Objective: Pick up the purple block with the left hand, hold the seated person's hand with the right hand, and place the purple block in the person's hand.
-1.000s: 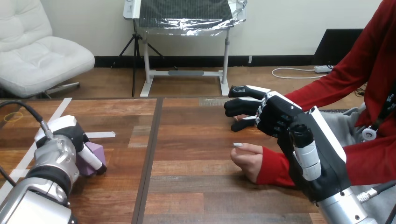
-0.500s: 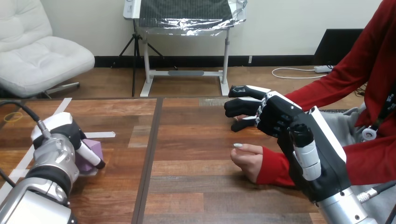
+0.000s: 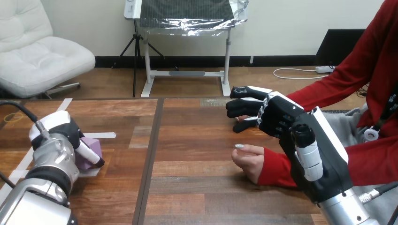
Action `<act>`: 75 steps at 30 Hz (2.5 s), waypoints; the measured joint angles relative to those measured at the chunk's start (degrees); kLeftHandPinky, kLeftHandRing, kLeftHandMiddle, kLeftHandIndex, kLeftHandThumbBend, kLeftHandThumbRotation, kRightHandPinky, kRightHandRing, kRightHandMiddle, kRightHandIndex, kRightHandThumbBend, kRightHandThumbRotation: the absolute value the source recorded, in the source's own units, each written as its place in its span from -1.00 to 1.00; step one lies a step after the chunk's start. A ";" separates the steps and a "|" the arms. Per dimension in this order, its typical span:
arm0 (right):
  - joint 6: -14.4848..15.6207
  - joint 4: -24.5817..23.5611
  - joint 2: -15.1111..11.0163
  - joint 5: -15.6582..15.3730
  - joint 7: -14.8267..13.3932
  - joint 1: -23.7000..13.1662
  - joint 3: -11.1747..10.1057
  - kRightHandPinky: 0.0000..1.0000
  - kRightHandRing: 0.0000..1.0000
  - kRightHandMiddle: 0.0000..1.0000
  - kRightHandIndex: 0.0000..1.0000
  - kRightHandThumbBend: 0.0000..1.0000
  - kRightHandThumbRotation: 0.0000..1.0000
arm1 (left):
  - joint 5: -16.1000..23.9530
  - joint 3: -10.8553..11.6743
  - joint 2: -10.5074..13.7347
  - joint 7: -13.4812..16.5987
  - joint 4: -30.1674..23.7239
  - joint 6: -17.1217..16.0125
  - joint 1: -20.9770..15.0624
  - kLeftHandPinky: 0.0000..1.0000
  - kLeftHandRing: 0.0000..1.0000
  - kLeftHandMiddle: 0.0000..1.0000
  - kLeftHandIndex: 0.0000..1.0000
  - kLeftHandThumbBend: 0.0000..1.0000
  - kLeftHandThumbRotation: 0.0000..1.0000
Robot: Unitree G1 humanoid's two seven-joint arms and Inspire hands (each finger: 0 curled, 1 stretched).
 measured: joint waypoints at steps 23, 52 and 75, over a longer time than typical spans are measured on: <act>-0.02 0.06 -0.01 -0.33 -0.14 0.00 -0.02 0.21 0.45 0.47 0.52 0.84 1.00 | -3.60 2.70 -0.08 3.61 -0.69 -1.91 0.04 -0.60 -0.44 -0.29 -0.03 0.49 -1.00; -3.08 8.99 -2.90 -14.64 -6.78 -1.35 -2.51 0.38 0.54 0.61 0.60 0.82 0.74 | -13.84 12.09 -0.95 4.11 -24.39 -3.66 8.47 -0.39 -0.24 -0.15 -0.14 0.56 -1.00; -3.21 19.41 -11.30 -19.04 -6.83 -2.66 -4.03 0.35 0.56 0.64 0.65 0.81 0.91 | -17.55 13.85 -2.95 0.02 -44.61 -1.34 24.57 -0.35 -0.22 -0.16 -0.16 0.53 -1.00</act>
